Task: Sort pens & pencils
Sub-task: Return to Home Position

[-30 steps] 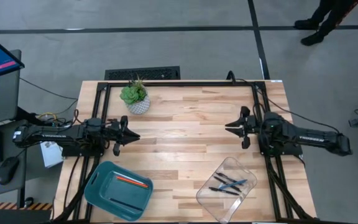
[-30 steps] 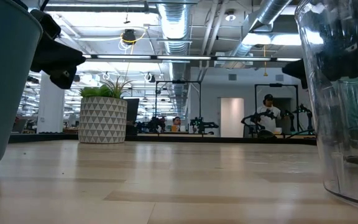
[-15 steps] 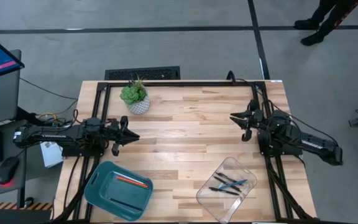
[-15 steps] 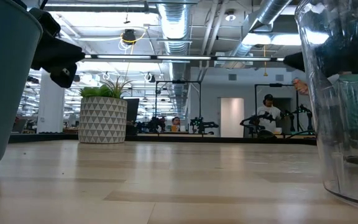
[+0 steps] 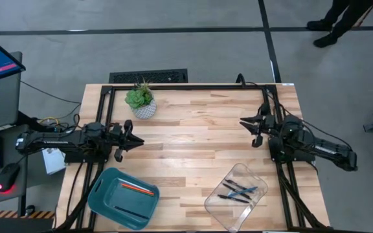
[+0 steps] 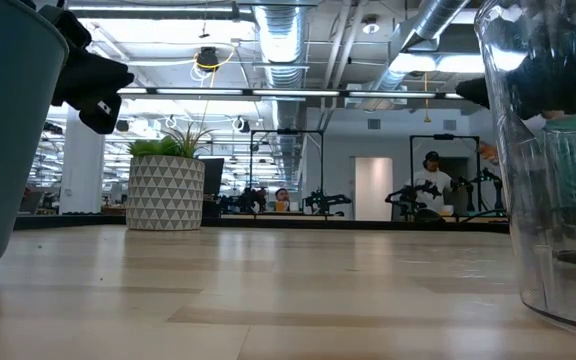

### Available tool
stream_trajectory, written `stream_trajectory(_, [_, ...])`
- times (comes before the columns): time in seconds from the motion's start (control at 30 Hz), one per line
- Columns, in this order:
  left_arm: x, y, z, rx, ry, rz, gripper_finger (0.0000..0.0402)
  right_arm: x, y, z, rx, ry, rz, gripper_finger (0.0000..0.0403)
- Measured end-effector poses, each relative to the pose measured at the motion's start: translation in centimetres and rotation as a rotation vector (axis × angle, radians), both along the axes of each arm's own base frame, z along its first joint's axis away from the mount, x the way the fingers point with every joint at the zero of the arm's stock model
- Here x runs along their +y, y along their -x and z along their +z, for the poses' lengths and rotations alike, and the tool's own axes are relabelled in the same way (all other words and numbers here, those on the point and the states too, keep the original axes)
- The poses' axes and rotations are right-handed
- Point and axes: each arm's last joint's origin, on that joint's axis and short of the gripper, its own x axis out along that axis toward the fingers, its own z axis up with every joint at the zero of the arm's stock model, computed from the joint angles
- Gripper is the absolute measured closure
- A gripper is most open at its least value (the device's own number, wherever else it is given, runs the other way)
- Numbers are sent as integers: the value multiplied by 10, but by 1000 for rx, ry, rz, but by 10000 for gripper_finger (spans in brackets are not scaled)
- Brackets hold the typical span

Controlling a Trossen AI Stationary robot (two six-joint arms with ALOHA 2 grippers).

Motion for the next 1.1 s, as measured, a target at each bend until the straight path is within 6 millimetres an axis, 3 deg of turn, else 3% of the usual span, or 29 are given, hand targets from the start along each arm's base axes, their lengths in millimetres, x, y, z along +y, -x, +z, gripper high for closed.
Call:
stream_trajectory(0.27, [0,0,0,0,8,-1,356,9,-3,-6,53,-38,94,307])
stream_trajectory(0.6, [-3,0,4,-45,-3,-23,356,37,-5,-5,54,-54,383,307])
stream_trajectory(0.87, [-6,0,7,-78,-3,-33,356,48,-3,-3,23,-36,184,307])
stream_trajectory(1.1, [-6,0,7,-78,-11,-16,356,57,-1,-3,30,1,277,307])
